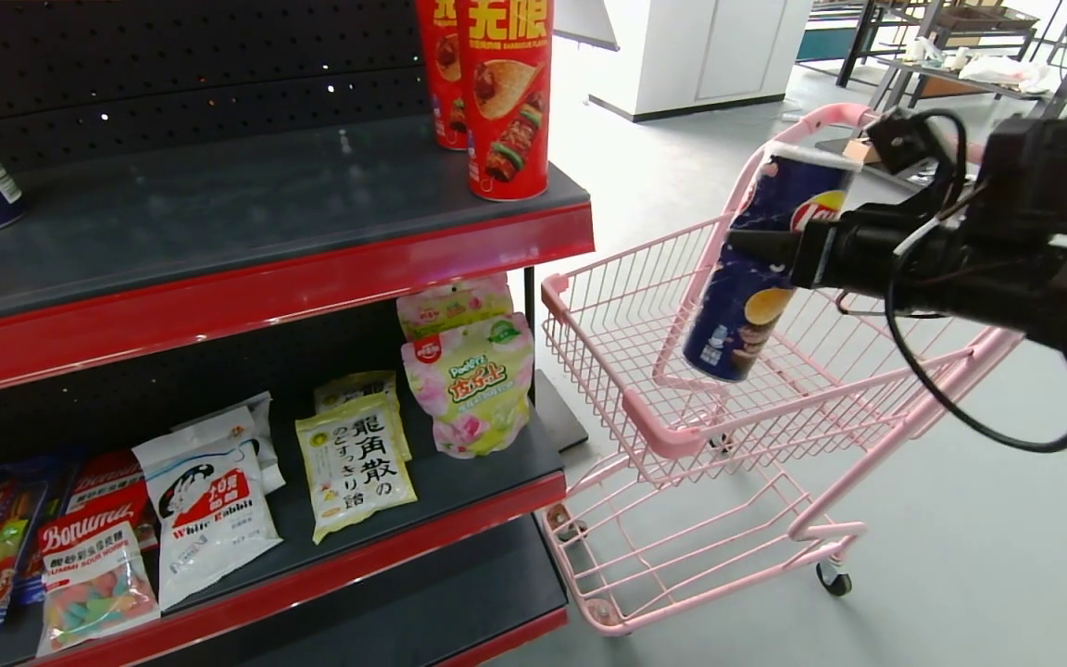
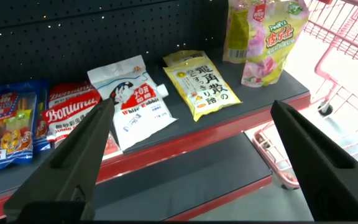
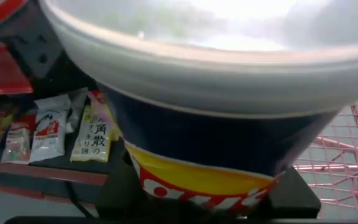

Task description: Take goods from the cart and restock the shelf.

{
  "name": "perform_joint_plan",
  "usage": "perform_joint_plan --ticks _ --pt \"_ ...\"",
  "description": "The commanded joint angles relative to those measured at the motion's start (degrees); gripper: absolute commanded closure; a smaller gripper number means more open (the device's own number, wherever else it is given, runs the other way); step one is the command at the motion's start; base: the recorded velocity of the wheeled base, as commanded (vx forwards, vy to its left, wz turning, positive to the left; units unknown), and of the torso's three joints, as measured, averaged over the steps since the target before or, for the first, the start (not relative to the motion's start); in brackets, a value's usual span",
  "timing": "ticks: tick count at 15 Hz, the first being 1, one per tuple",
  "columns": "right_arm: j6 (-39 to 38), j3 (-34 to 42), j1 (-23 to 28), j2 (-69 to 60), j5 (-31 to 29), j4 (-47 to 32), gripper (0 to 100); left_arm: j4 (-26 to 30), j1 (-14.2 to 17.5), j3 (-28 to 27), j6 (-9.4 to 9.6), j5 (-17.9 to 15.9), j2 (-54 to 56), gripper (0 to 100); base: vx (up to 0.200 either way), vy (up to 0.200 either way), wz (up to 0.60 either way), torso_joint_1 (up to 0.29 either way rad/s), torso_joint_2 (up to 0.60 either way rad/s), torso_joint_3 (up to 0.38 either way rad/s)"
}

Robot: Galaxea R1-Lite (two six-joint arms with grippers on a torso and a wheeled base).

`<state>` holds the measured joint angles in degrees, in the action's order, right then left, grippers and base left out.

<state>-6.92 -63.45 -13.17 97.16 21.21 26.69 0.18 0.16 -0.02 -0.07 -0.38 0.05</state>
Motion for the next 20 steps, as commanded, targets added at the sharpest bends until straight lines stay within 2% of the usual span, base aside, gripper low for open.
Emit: perform_joint_plan --ticks 1,3,5,6,7,14,18,20 --pt "-0.02 0.26 -4.76 -14.89 -0.21 -11.3 100 -0.01 0.02 0.02 -0.01 -0.06 -0.05 0 0.0 0.0 0.0 0.0 0.0 0.0" --pt "-0.02 3.16 -12.85 -21.13 0.06 -19.92 100 -0.01 0.02 0.02 -0.01 -0.06 -0.05 0 0.0 0.0 0.0 0.0 0.0 0.0" --pt "0.77 8.96 -19.35 -23.07 -0.38 -20.44 100 -0.01 0.02 0.02 -0.01 -0.06 -0.05 0 0.0 0.0 0.0 0.0 0.0 0.0" --pt "1.48 10.63 -21.02 -23.16 -0.91 -20.01 100 -0.01 0.02 -0.06 -0.01 -0.06 -0.05 0 0.0 0.0 0.0 0.0 0.0 0.0" --pt "2.53 12.39 -21.99 -22.54 -4.25 -18.78 100 -0.01 0.02 0.02 -0.01 0.03 -0.05 0 0.0 0.0 0.0 0.0 0.0 0.0" --pt "3.06 11.86 -22.96 -17.53 -4.25 -16.67 100 -0.01 0.02 0.02 -0.01 0.03 -0.05 0 0.0 0.0 0.0 0.0 0.0 0.0" --pt "11.93 10.72 -22.34 -15.68 -4.25 -15.96 100 -0.01 0.02 -0.06 -0.01 -0.06 -0.05 0 0.0 0.0 0.0 0.0 0.0 0.0" --pt "13.25 10.1 -22.08 -14.37 -4.16 -11.92 100 -0.01 0.02 0.02 -0.01 -0.06 -0.05 0 0.0 0.0 0.0 0.0 0.0 0.0"
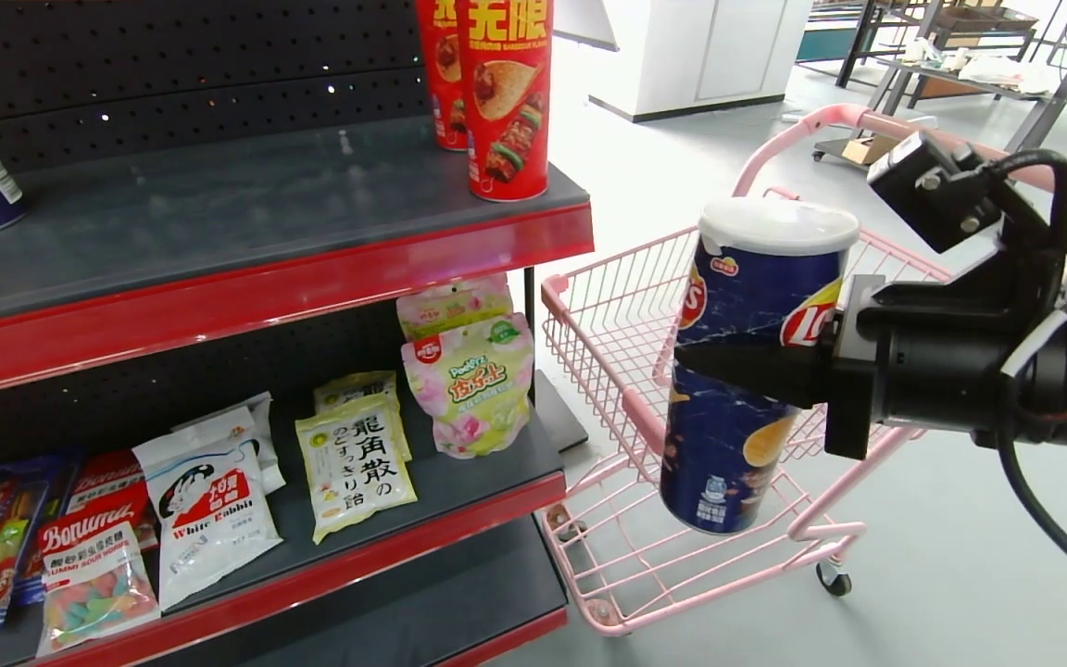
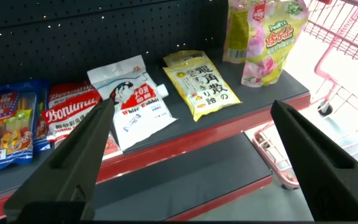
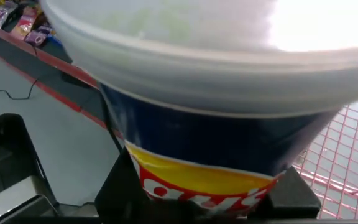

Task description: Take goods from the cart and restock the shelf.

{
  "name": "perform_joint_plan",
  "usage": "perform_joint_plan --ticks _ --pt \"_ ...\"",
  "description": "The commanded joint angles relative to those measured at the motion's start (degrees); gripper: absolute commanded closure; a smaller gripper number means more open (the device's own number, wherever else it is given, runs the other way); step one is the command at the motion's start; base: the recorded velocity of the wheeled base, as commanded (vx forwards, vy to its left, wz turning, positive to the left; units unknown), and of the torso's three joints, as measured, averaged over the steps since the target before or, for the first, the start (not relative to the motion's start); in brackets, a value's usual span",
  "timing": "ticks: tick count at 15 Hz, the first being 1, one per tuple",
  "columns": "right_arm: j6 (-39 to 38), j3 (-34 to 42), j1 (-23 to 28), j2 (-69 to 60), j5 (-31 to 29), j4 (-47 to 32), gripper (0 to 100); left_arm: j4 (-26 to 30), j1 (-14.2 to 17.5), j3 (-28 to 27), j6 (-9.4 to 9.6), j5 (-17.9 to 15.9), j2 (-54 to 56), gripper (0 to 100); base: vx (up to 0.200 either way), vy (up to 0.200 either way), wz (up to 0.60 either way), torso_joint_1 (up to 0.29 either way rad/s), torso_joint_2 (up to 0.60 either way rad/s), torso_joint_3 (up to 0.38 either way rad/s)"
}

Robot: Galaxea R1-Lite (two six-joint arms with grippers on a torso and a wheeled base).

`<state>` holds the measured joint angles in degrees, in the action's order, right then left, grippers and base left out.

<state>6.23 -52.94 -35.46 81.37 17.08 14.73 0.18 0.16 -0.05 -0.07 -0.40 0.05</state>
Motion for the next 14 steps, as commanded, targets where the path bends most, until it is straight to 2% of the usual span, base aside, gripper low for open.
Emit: perform_joint_plan --ticks 1,10,14 --pt "0.1 -0.41 0.22 1.51 0.32 1.01 100 -0.01 0.02 -0.04 -0.01 -0.04 -0.05 0 0.0 0.0 0.0 0.0 0.0 0.0" --pt "-0.08 0.3 0.22 -1.04 0.94 1.01 100 -0.01 0.02 -0.04 -0.01 0.05 -0.05 0 0.0 0.0 0.0 0.0 0.0 0.0" --pt "-0.08 0.39 0.22 -1.66 0.94 1.01 100 -0.01 0.02 0.05 -0.01 -0.04 -0.05 0 0.0 0.0 0.0 0.065 -0.31 -0.245"
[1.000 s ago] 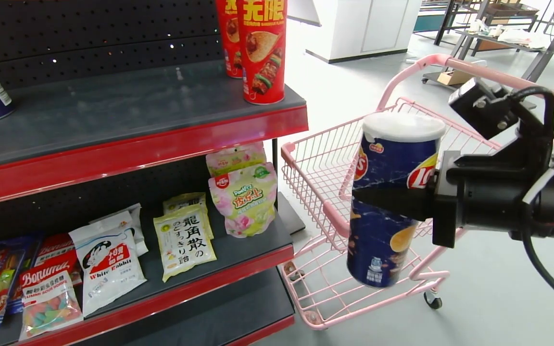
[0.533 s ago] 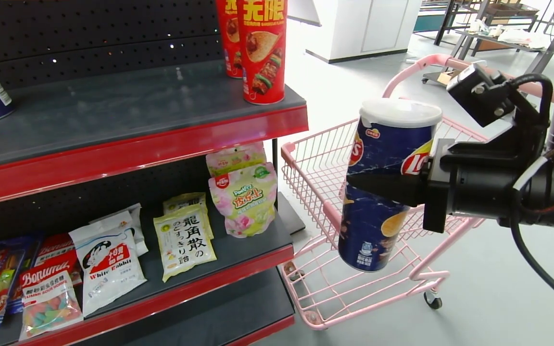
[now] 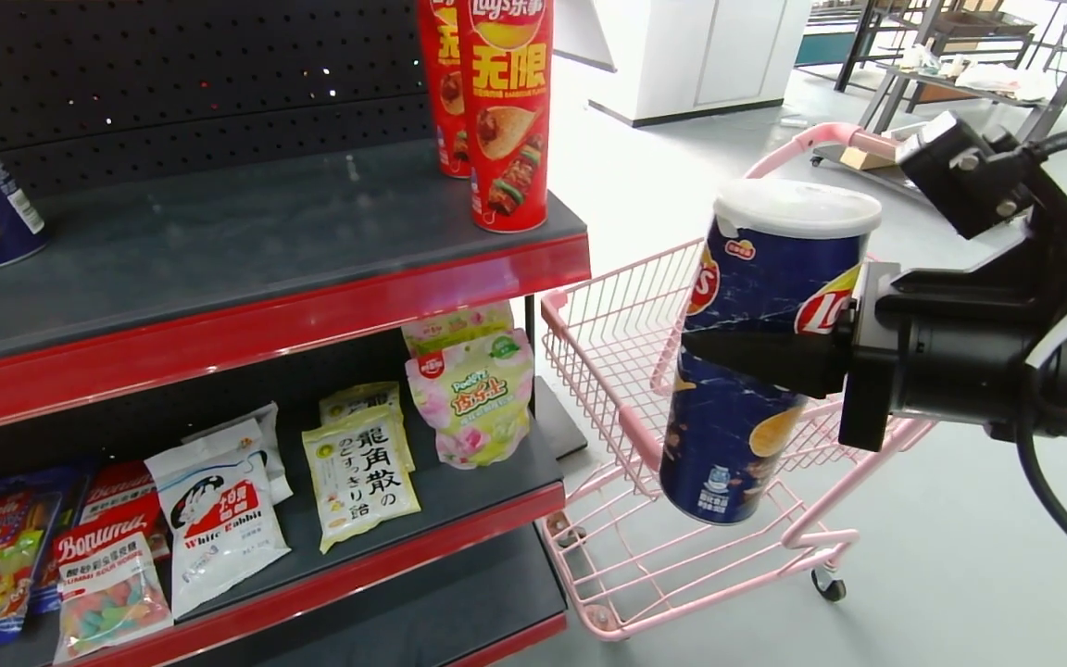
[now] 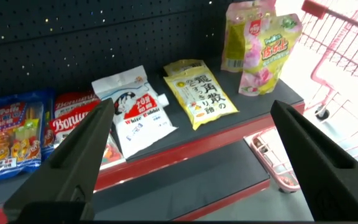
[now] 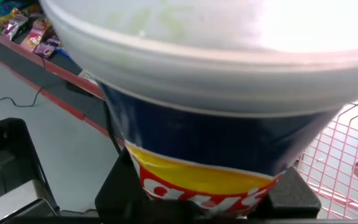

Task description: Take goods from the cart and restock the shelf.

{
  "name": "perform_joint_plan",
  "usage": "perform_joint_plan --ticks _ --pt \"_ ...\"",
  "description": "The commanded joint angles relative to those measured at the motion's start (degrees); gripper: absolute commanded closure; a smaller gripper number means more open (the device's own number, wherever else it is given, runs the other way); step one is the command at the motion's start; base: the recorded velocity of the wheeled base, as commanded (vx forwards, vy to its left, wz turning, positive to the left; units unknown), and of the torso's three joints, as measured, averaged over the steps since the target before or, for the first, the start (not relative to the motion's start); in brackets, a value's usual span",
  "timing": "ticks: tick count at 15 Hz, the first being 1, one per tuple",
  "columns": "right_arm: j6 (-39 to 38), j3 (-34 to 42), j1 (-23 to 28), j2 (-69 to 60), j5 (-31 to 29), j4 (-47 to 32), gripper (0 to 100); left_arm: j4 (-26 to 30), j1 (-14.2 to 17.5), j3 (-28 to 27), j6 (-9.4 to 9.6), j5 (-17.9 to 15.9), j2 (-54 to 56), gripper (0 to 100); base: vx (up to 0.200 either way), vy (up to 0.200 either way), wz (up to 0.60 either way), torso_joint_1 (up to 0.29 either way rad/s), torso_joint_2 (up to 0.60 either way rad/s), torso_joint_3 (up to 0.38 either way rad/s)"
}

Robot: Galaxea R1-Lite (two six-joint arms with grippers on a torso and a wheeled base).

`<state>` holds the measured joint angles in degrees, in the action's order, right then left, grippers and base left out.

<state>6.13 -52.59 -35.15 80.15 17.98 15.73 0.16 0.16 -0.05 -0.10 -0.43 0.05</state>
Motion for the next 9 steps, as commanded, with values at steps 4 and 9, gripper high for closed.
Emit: perform_joint_plan --ticks 4,9 --pt "0.02 -0.14 -0.01 -0.61 0.12 0.01 100 0.02 0.02 -0.04 0.1 -0.01 -0.05 0 0.0 0.0 0.0 0.129 -0.49 -0.362" --pt "0.02 -0.06 -0.1 -1.23 0.12 -0.08 100 0.02 0.02 -0.04 0.1 -0.01 -0.05 0 0.0 0.0 0.0 0.173 -0.54 -0.375"
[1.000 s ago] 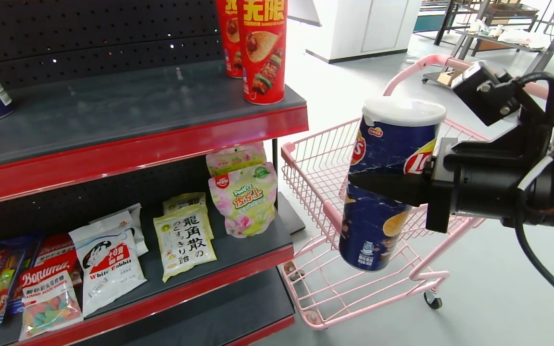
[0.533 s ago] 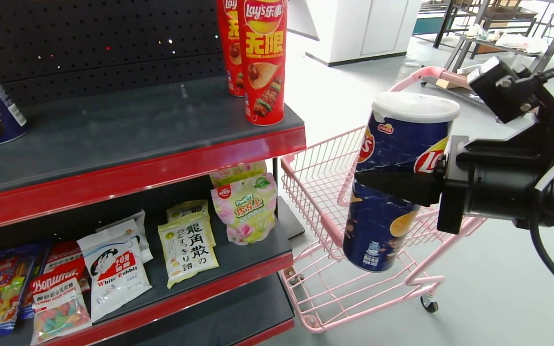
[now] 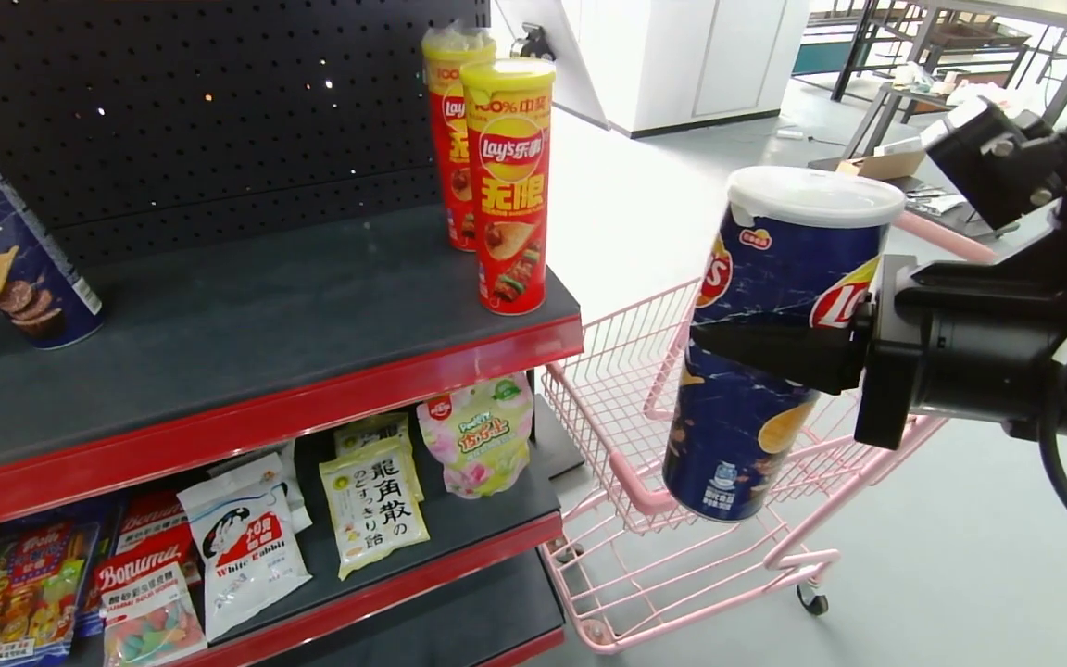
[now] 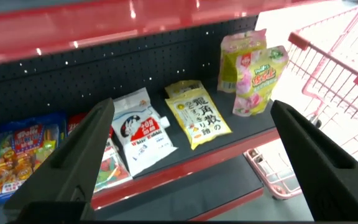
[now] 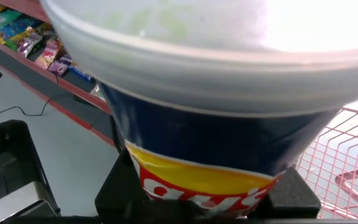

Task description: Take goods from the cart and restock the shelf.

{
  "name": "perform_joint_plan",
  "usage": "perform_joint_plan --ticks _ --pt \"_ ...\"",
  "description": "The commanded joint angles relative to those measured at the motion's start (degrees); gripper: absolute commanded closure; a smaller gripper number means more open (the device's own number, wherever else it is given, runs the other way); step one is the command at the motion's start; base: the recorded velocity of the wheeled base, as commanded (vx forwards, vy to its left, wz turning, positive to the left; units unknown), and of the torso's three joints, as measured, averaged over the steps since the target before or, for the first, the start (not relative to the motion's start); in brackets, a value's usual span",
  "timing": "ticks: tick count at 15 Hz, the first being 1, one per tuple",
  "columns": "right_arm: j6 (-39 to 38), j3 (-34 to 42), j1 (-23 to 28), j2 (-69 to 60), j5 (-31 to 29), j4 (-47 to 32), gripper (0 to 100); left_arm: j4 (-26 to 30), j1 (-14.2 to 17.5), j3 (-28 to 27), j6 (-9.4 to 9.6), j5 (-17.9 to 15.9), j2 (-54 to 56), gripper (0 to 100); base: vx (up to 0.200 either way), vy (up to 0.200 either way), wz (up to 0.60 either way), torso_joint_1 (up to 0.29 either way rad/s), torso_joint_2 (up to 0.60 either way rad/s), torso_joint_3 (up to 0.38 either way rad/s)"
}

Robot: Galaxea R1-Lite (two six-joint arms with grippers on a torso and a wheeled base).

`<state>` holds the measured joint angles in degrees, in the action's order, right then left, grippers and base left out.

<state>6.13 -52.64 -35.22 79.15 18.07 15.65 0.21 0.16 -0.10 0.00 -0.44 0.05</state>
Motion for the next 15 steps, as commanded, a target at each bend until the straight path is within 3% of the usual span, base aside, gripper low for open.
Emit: perform_joint_plan --ticks 1,8,15 --pt "0.02 -0.01 -0.03 -0.23 0.04 0.08 100 -0.03 0.02 0.01 0.0 0.0 -0.05 0 0.0 0.0 0.0 0.198 -0.57 -0.373" --pt "0.11 0.78 0.06 -0.23 -0.22 -0.1 100 -0.03 0.02 0.01 0.0 0.0 -0.05 0 0.0 0.0 0.0 0.2 -0.53 -0.331" --pt "0.02 1.22 0.15 -0.49 -0.31 -0.01 100 -0.03 0.02 0.1 0.0 0.0 -0.05 0 -0.171 0.0 0.0 0.022 -0.04 -0.027"
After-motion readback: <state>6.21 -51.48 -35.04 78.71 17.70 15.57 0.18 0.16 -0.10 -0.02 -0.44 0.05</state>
